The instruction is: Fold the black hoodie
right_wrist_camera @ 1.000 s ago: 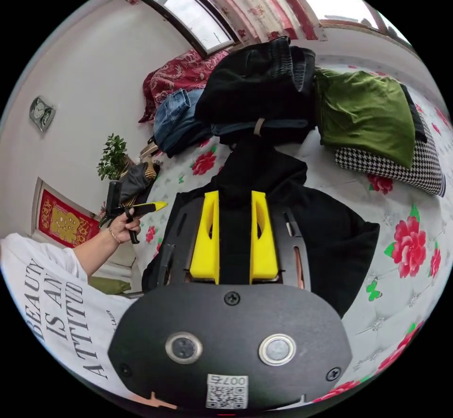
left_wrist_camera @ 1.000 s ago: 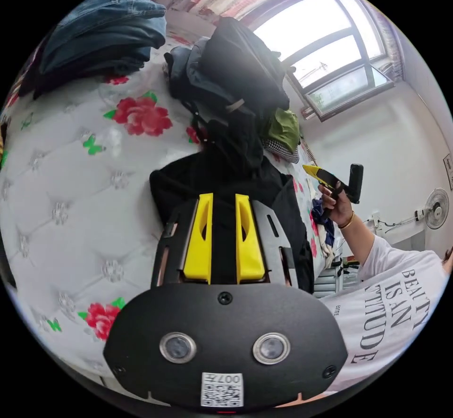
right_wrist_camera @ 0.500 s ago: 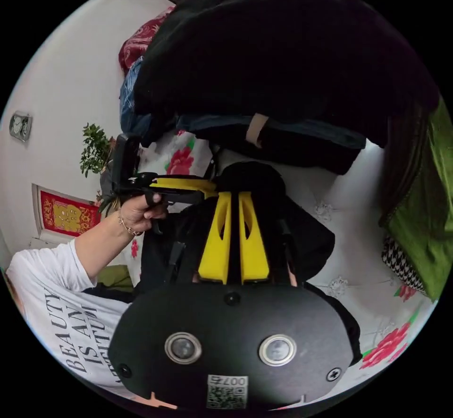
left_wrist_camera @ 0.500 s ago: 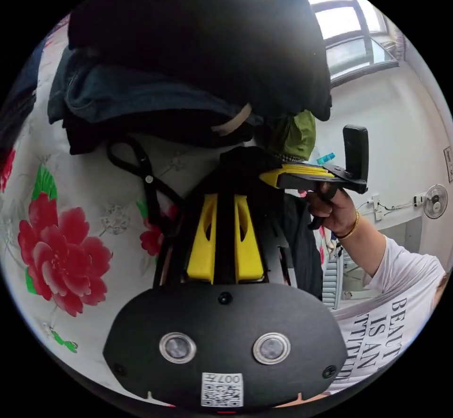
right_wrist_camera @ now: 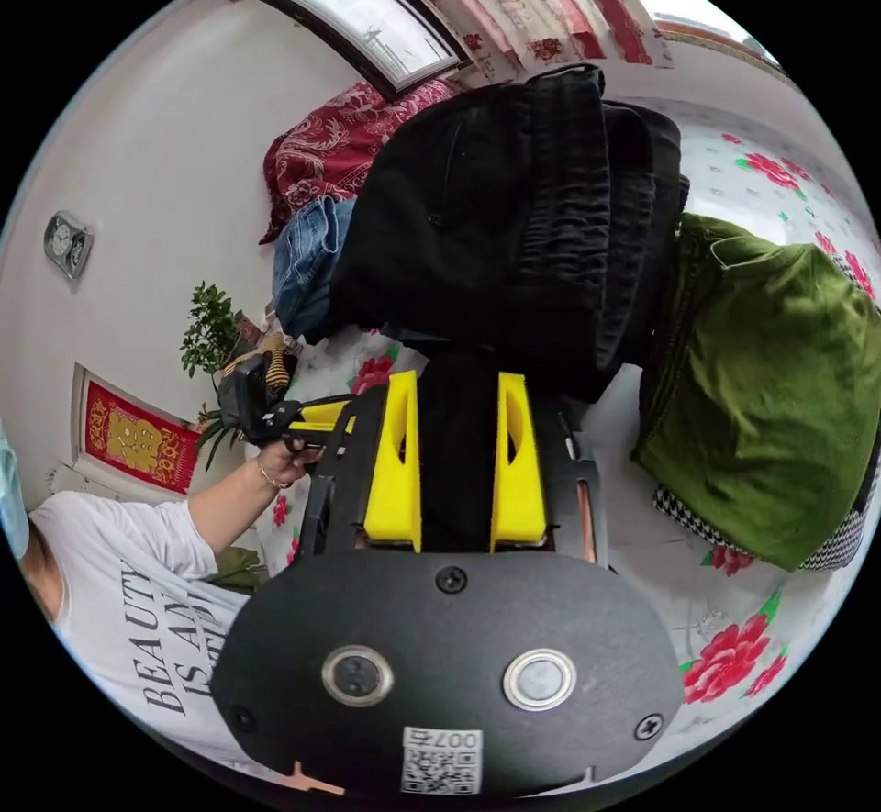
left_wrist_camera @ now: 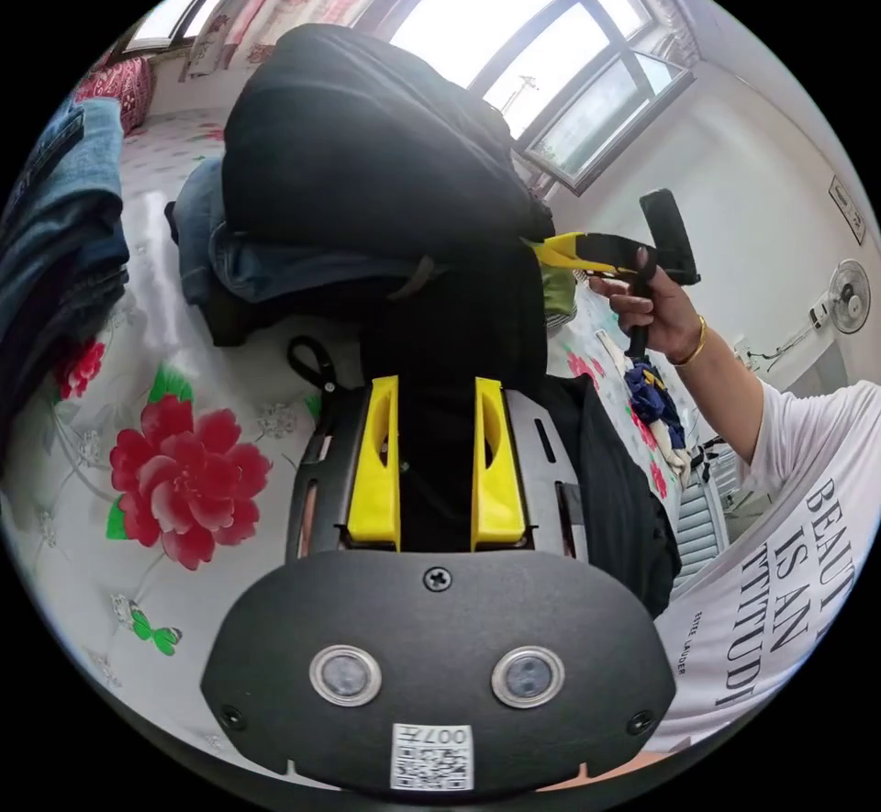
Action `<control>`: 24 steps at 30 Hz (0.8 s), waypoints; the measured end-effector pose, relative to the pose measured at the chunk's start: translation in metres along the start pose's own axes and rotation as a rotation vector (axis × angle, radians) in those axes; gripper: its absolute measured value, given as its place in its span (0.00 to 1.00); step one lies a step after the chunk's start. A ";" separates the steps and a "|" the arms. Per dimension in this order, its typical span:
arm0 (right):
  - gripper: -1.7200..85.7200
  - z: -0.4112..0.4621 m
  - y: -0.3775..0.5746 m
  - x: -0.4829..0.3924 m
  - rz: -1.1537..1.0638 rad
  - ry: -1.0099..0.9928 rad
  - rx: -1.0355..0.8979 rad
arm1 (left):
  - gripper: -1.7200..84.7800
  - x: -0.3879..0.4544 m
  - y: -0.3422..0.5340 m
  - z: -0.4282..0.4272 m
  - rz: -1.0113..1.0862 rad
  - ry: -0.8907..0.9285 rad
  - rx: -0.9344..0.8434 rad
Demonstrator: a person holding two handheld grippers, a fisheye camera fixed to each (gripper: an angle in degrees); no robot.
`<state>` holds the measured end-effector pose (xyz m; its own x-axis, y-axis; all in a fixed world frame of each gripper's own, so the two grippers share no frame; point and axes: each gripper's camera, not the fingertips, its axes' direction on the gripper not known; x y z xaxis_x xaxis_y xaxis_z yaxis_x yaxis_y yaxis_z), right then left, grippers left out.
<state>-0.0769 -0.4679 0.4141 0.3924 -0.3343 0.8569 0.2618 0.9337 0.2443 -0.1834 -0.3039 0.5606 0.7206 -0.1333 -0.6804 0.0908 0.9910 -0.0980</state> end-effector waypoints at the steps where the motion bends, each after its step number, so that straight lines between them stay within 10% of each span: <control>1: 0.10 -0.001 0.008 0.001 -0.017 0.025 0.007 | 0.16 -0.002 0.001 -0.001 0.000 -0.011 0.004; 15: 0.06 0.064 0.009 0.077 0.101 -0.043 -0.194 | 0.03 0.001 -0.075 0.121 0.055 -0.155 -0.335; 24: 0.02 -0.085 0.034 0.028 -0.032 -0.358 -0.024 | 0.01 0.075 -0.053 -0.009 -0.027 0.057 -0.052</control>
<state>0.0176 -0.4566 0.4076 0.0506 -0.2931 0.9547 0.2908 0.9189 0.2667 -0.1405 -0.3669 0.5081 0.6778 -0.1614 -0.7173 0.0725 0.9855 -0.1533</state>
